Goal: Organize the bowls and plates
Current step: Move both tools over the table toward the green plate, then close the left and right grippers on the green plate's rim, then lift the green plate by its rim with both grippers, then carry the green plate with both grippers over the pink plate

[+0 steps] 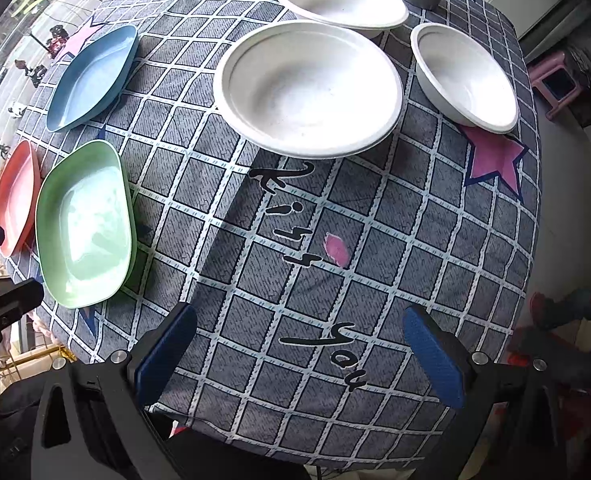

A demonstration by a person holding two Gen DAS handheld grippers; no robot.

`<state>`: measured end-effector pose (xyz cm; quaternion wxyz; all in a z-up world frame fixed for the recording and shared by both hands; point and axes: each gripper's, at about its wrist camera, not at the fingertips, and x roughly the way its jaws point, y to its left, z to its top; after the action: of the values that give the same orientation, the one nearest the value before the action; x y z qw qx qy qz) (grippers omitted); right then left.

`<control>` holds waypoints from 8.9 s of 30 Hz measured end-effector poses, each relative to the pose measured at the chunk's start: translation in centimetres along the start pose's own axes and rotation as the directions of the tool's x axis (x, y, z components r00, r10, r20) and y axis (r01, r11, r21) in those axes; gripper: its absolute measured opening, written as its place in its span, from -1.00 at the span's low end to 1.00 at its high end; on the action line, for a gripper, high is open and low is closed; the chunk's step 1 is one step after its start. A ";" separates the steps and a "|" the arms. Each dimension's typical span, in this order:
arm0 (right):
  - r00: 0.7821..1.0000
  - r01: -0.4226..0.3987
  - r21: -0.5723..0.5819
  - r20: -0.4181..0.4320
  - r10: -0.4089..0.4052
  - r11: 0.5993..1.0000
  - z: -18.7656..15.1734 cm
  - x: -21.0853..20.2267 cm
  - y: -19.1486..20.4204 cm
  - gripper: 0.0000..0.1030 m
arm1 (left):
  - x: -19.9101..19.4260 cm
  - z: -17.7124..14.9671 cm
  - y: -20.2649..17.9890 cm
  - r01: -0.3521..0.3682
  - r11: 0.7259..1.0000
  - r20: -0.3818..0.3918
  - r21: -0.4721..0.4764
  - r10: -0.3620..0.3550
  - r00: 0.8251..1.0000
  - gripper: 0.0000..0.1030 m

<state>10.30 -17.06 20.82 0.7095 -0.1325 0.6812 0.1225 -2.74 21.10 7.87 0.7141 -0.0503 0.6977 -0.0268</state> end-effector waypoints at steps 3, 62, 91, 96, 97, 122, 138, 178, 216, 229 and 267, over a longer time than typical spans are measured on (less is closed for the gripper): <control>1.000 -0.005 0.011 -0.006 0.005 1.000 0.0 0.1 0.0 1.00 | -0.1 -0.2 0.1 0.004 1.000 -0.001 0.005 -0.004 1.000 1.00; 0.989 -0.137 -0.340 -0.100 0.109 0.930 7.2 7.0 18.8 0.35 | 5.5 -0.8 9.5 0.078 0.848 -0.070 -0.525 -0.135 0.988 0.28; 0.976 -0.188 -0.292 -0.159 0.147 0.938 8.7 8.7 20.6 -0.62 | 3.5 3.9 7.2 0.024 0.928 -0.091 -0.371 -0.063 0.994 -0.45; 0.978 -0.183 -0.292 -0.146 0.146 0.939 7.6 8.7 19.5 -0.62 | 2.7 4.8 5.0 0.020 0.938 -0.096 -0.345 -0.056 0.994 -0.45; 0.978 -0.185 -0.287 -0.145 0.148 0.940 7.6 8.3 19.1 -0.62 | 2.6 5.0 4.7 0.022 0.940 -0.096 -0.339 -0.058 0.994 -0.45; 0.956 -0.281 -0.066 -0.111 0.273 0.957 9.9 4.7 12.0 -0.71 | -4.5 10.4 -1.5 0.095 0.960 -0.034 -0.264 -0.107 0.994 -0.45; 0.968 -0.248 -0.091 -0.069 0.242 0.965 8.6 2.6 11.6 -0.88 | -6.6 12.1 -4.3 0.081 0.970 -0.022 -0.229 -0.089 0.996 -0.51; 0.969 -0.241 -0.055 -0.062 0.238 0.969 7.6 3.1 11.7 -0.89 | -3.4 6.5 0.3 0.098 0.953 -0.086 -0.288 -0.128 0.988 -0.59; 0.962 -0.259 0.037 -0.086 0.261 0.965 7.0 3.8 8.9 -0.89 | -3.7 6.5 0.5 0.155 0.968 -0.064 -0.197 -0.171 0.983 -0.95; 0.933 -0.346 0.116 -0.067 0.355 0.931 7.7 2.8 7.8 -0.89 | -5.8 6.9 2.9 0.202 0.950 -0.020 -0.236 -0.212 0.977 -0.95; 0.952 -0.302 0.061 -0.037 0.304 0.951 7.1 1.6 9.3 -0.95 | -6.3 6.4 2.6 0.143 0.968 -0.017 -0.207 -0.150 0.989 -0.95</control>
<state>13.71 -5.91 19.24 0.6699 -0.0098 0.7126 0.2081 3.46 24.58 13.97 0.6898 -0.1748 0.7025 -0.0083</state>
